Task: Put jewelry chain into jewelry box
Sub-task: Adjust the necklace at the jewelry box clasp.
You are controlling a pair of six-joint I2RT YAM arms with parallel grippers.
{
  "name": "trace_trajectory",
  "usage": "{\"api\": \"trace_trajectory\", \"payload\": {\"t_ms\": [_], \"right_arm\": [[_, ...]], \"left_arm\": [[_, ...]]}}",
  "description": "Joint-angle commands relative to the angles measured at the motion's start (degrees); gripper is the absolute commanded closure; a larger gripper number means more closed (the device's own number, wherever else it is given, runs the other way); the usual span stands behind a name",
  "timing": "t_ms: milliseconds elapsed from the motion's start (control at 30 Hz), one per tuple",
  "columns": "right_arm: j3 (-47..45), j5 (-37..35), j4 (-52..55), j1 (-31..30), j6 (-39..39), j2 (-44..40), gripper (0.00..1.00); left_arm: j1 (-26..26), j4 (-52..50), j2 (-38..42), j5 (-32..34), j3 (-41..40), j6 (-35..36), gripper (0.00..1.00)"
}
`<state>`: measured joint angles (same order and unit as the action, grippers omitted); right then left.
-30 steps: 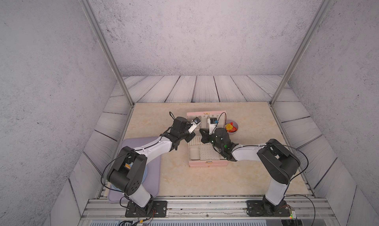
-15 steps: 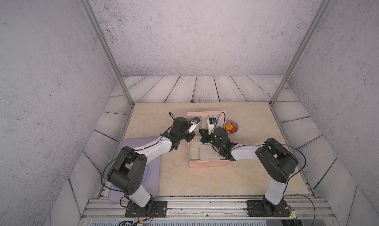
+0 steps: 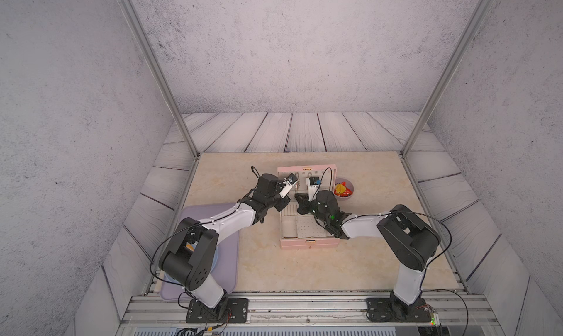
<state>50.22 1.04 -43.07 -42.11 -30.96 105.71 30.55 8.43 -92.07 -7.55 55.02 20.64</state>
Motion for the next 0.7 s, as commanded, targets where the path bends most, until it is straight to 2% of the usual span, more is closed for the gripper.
{"api": "trace_trajectory", "payload": {"t_ms": [0, 67, 100, 367, 500, 667], "right_arm": [[0.8, 0.4, 0.6, -0.3, 0.5, -0.1, 0.95], [0.3, 0.4, 0.6, -0.3, 0.8, -1.3, 0.84], [-0.1, 0.3, 0.6, -0.3, 0.9, -2.0, 0.79], [-7.1, -1.5, 1.0, -0.3, 2.3, -12.4, 0.6], [-12.6, -3.8, 3.7, -0.3, 4.9, -22.0, 0.42], [-19.0, -10.0, 11.8, -0.3, 8.6, -38.4, 0.3]], "left_arm": [[-0.1, 0.3, -0.3, -0.1, 1.1, -0.5, 1.0], [-0.1, 0.3, 0.0, -0.1, 1.0, -0.8, 1.0], [-0.1, 0.3, 0.2, -0.2, 1.0, -1.0, 0.96], [-0.1, -0.2, 4.0, -2.9, -0.2, -2.8, 0.68], [-0.1, -0.1, 7.4, -5.6, -1.5, -4.1, 0.61], [-0.1, -1.0, 15.0, -10.2, -4.9, -9.2, 0.51]]}}
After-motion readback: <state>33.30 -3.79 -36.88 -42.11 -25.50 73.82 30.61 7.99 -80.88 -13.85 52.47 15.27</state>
